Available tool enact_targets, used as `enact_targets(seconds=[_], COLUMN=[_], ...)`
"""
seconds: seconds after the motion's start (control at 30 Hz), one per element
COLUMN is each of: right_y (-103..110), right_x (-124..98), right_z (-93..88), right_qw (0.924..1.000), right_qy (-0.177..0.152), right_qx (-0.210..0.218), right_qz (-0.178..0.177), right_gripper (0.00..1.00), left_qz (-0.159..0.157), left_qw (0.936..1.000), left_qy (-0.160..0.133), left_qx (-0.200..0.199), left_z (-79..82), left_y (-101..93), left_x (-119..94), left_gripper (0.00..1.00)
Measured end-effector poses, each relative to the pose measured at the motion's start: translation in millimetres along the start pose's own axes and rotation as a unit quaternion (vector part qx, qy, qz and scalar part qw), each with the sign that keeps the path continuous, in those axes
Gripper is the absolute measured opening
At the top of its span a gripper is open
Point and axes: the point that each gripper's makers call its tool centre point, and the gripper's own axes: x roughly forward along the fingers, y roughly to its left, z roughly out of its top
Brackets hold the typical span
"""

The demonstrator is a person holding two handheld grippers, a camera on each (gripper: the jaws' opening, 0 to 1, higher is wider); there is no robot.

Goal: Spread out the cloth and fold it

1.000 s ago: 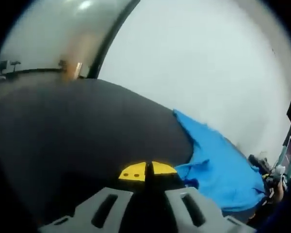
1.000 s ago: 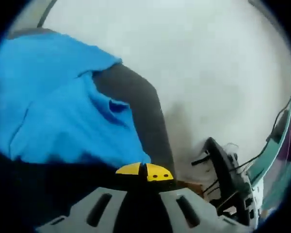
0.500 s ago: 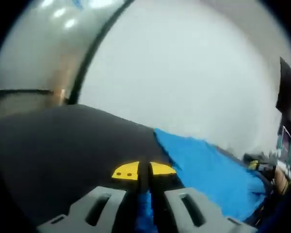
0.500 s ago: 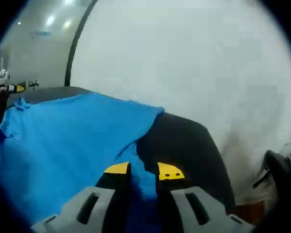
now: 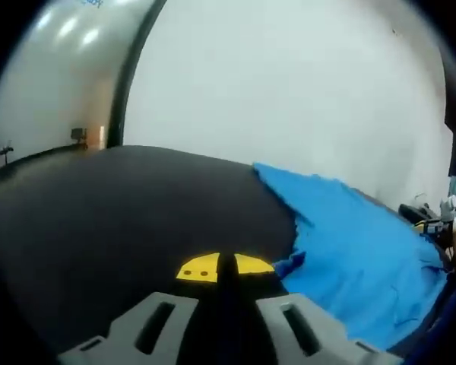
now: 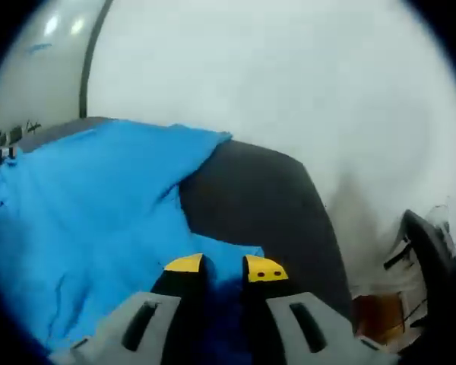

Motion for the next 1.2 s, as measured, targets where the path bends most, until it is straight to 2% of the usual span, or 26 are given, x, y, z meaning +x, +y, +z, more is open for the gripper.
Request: enact_targets(seconds=[0.03,0.1,0.13,0.17,0.2,0.27,0.3,0.33,0.37,0.43,0.47,0.5,0.53,0.6,0.63,0.67,0.7,0.77,0.83,0.9,0.97,1.03,1.13,1.17,1.2], right_y=[-5,-28,-35,-42,-46,-52,-56,-57,-55,-41,-31,-17,-12,-12,-15,-18,-24,-31,-33,-34,-36,-38,-37,-40,-46], right_x=[1,1,2,3,4,2,-3,-6,-11,-16,-17,-16,-13,-2,3,4,4,5,7,11,22,35,55,59,57], right_z=[-0.5,0.1,3.9,11.3,12.3,4.3,1.5,1.5,2.8,6.1,5.4,2.2,0.2,-10.6,4.0,1.4,-2.4,11.6,29.1,38.9,45.8,36.9,0.3,23.9,11.3], right_qw=[0.9999,0.9983,0.9983,0.9975,0.9972,0.9977,0.9968,0.9963,0.9943,0.9929,0.9927,0.9942,0.9954,0.9984,0.9974,0.9983,0.9982,0.9963,0.9974,0.9984,0.9989,0.9993,0.9972,0.9953,0.9925], right_qy=[0.004,0.015,0.006,-0.018,-0.023,0.007,0.012,0.008,-0.003,-0.024,-0.027,-0.024,-0.024,0.0,-0.044,-0.031,-0.007,-0.022,-0.041,-0.034,-0.031,-0.008,0.058,-0.02,0.02], right_qx=[0.003,-0.012,0.003,0.027,0.032,0.02,0.033,0.044,0.079,0.111,0.117,0.104,0.09,0.056,0.056,0.048,0.051,0.071,0.042,0.015,0.015,0.032,0.047,0.094,0.12], right_qz=[-0.012,-0.054,-0.058,-0.063,-0.064,-0.064,-0.072,-0.073,-0.072,-0.034,-0.01,0.016,0.023,0.005,-0.006,-0.008,-0.03,-0.043,-0.043,-0.042,-0.032,-0.019,0.006,0.004,-0.008], right_gripper=[0.0,0.0,0.0,0.0,0.0,0.0,0.0,0.0,0.0,0.09,0.12,0.14,0.14,0.14,0.12,0.04,0.0,0.0,0.0,0.0,0.0,0.0,0.02,0.05,0.08], left_qz=[0.0,0.0,0.0,-0.001,-0.002,-0.002,-0.002,-0.002,-0.002,-0.002,-0.002,-0.002,-0.001,0.0,0.001,0.001,0.001,-0.002,-0.006,-0.008,-0.008,-0.007,-0.007,-0.007,-0.007], left_qw=[1.0,1.0,0.9999,0.9999,0.9999,0.9999,1.0,1.0,1.0,1.0,1.0,1.0,1.0,0.9999,0.9998,0.9998,0.9998,0.9999,1.0,1.0,0.9999,0.9999,1.0,1.0,1.0], left_qy=[0.001,0.004,0.005,0.005,0.003,0.003,0.002,0.001,0.0,-0.001,-0.001,-0.002,-0.003,-0.004,-0.004,-0.004,-0.004,-0.004,-0.004,-0.004,-0.004,-0.004,-0.005,-0.005,-0.005], left_qx=[0.001,0.008,0.01,0.012,0.013,0.01,0.008,0.008,0.008,0.008,0.007,0.007,0.009,0.014,0.017,0.018,0.019,0.013,0.005,-0.004,-0.008,-0.007,-0.002,-0.002,-0.003], left_z=[-0.4,-1.6,-2.4,-2.8,-2.7,-2.6,-2.5,-2.6,-2.6,-2.4,-2.3,-2.2,-2.1,-2.1,-2.2,-2.1,-2.1,-2.0,-1.5,-0.9,-1.0,-1.1,-1.2,-1.1,-1.0], left_y=[-0.3,-1.3,-0.9,-0.8,-0.8,-0.9,-0.8,-1.4,-1.5,-1.5,-1.5,-1.6,-1.7,-2.1,-2.1,-1.9,-1.8,-1.9,-1.0,0.0,-0.7,-0.8,-1.0,-0.9,-0.9], left_x=[0,0,0,0,0,-1,-1,-1,-1,-1,-1,-1,-1,-1,-1,-1,-1,-2,-3,-2,-2,-1,-1,-1,-1], left_gripper=[0.09,0.09,0.09,0.09,0.09,0.09,0.09,0.09,0.09,0.09,0.09,0.09,0.09,0.09,0.09,0.09,0.09,0.09,0.09,0.09,0.09,0.09,0.09,0.09,0.09])
